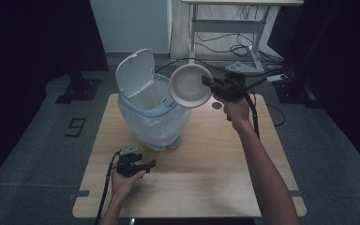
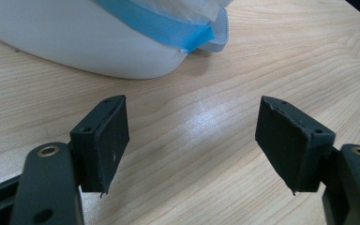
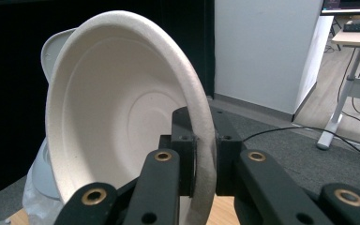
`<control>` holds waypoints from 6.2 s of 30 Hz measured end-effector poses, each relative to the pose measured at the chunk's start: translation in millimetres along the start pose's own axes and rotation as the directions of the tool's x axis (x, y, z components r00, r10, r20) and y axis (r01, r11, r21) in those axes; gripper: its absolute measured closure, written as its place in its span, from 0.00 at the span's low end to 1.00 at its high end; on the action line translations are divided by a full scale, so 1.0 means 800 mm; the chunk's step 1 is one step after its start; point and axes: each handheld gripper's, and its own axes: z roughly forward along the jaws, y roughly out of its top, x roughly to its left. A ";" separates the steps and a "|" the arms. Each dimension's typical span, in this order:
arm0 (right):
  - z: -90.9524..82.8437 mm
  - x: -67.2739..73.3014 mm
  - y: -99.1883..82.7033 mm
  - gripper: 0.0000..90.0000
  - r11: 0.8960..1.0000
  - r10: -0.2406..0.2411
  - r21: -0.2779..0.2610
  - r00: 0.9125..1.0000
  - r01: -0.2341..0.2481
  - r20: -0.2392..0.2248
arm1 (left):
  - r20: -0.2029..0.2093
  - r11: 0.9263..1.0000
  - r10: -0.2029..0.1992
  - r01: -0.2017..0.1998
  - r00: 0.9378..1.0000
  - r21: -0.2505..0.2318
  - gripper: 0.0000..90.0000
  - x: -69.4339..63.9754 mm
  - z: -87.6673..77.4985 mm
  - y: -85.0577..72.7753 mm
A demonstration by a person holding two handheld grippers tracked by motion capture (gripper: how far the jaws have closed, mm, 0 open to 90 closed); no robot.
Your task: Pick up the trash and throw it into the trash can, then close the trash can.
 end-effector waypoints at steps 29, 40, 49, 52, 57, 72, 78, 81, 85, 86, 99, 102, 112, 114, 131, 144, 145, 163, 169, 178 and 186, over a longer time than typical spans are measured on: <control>0.076 0.029 0.029 0.92 0.999 -0.031 0.007 0.998 0.031 -0.059 | 0.016 1.000 -0.023 0.023 1.000 -0.012 0.29 0.011 -0.005 -0.001; 0.100 0.044 0.035 0.92 0.999 -0.047 0.009 0.996 0.048 -0.080 | 0.016 1.000 -0.026 0.027 1.000 -0.015 0.29 0.014 -0.008 -0.001; 0.121 0.049 0.040 0.91 0.999 -0.047 0.010 0.995 0.048 -0.087 | 0.016 0.999 -0.029 0.029 0.999 -0.016 0.29 0.017 -0.008 -0.001; 0.129 0.053 0.042 0.91 0.998 -0.052 0.013 0.994 0.054 -0.095 | 0.012 0.999 -0.033 0.033 0.999 -0.026 0.30 0.019 -0.011 -0.001; 0.145 0.059 0.041 0.91 0.998 -0.059 0.028 0.994 0.062 -0.096 | 0.012 0.999 -0.039 0.039 0.999 -0.031 0.30 0.022 -0.014 -0.001; 0.201 0.078 0.020 0.53 0.982 -0.138 0.123 0.988 0.146 -0.068 | 0.010 0.998 -0.051 0.051 0.999 -0.046 0.30 0.028 -0.018 -0.001; 0.185 0.074 0.012 0.37 0.980 -0.121 0.148 0.989 0.133 -0.088 | 0.008 0.998 -0.043 0.044 0.999 -0.047 0.30 0.027 -0.019 0.000; 0.159 0.066 0.014 0.37 0.986 -0.104 0.124 0.990 0.115 -0.094 | 0.006 0.998 -0.042 0.042 0.999 -0.046 0.30 0.026 -0.018 0.000; 0.115 0.047 0.011 0.37 0.992 -0.074 0.098 0.993 0.083 -0.087 | -0.001 0.998 -0.040 0.040 0.999 -0.047 0.30 0.025 -0.018 0.000; 0.102 0.041 0.009 0.37 0.994 -0.061 0.087 0.994 0.069 -0.088 | -0.002 0.998 -0.038 0.038 0.999 -0.046 0.30 0.025 -0.019 0.000; -0.056 -0.023 -0.088 0.36 0.999 0.003 0.054 0.999 -0.005 0.037 | -0.020 0.998 -0.023 0.022 1.000 -0.053 0.30 0.023 -0.019 -0.002; -0.083 -0.034 -0.125 0.35 0.998 0.026 0.058 0.998 -0.029 0.052 | -0.022 0.998 -0.024 0.023 0.999 -0.054 0.30 0.024 -0.019 -0.002; -0.133 -0.054 -0.237 0.35 0.988 0.089 0.117 0.990 -0.101 0.106 | -0.028 0.998 -0.028 0.027 0.999 -0.050 0.29 0.025 -0.020 -0.002; -0.138 -0.055 -0.249 0.35 0.986 0.097 0.121 0.989 -0.110 0.114 | -0.027 0.998 -0.029 0.027 0.999 -0.053 0.28 0.025 -0.020 -0.002; -0.153 -0.062 -0.296 0.37 0.975 0.107 0.174 0.981 -0.136 0.163 | -0.021 0.991 0.010 -0.013 1.000 -0.137 0.23 0.012 -0.040 0.011; -0.163 -0.072 -0.325 0.36 0.957 0.155 0.213 0.969 -0.195 0.192 | -0.002 0.979 0.057 -0.057 0.998 -0.194 0.20 0.001 -0.069 0.052; -0.162 -0.073 -0.326 0.36 0.956 0.160 0.214 0.968 -0.201 0.193 | 0.002 0.978 0.056 -0.054 0.998 -0.203 0.21 0.002 -0.073 0.057; -0.156 -0.077 -0.339 0.36 0.941 0.200 0.232 0.957 -0.247 0.209 | -0.014 0.954 0.115 -0.114 0.993 -0.278 0.18 0.006 -0.125 0.143; -0.155 -0.077 -0.340 0.36 0.941 0.198 0.233 0.957 -0.246 0.211 | -0.027 0.948 0.107 -0.110 0.994 -0.298 0.18 0.013 -0.130 0.166; -0.156 -0.077 -0.340 0.36 0.941 0.198 0.230 0.956 -0.247 0.217 | -0.053 0.947 0.098 -0.110 0.994 -0.302 0.18 0.021 -0.128 0.186; -0.153 -0.076 -0.343 0.36 0.939 0.197 0.238 0.956 -0.247 0.217 | -0.088 0.944 0.110 -0.132 0.990 -0.304 0.17 0.030 -0.122 0.203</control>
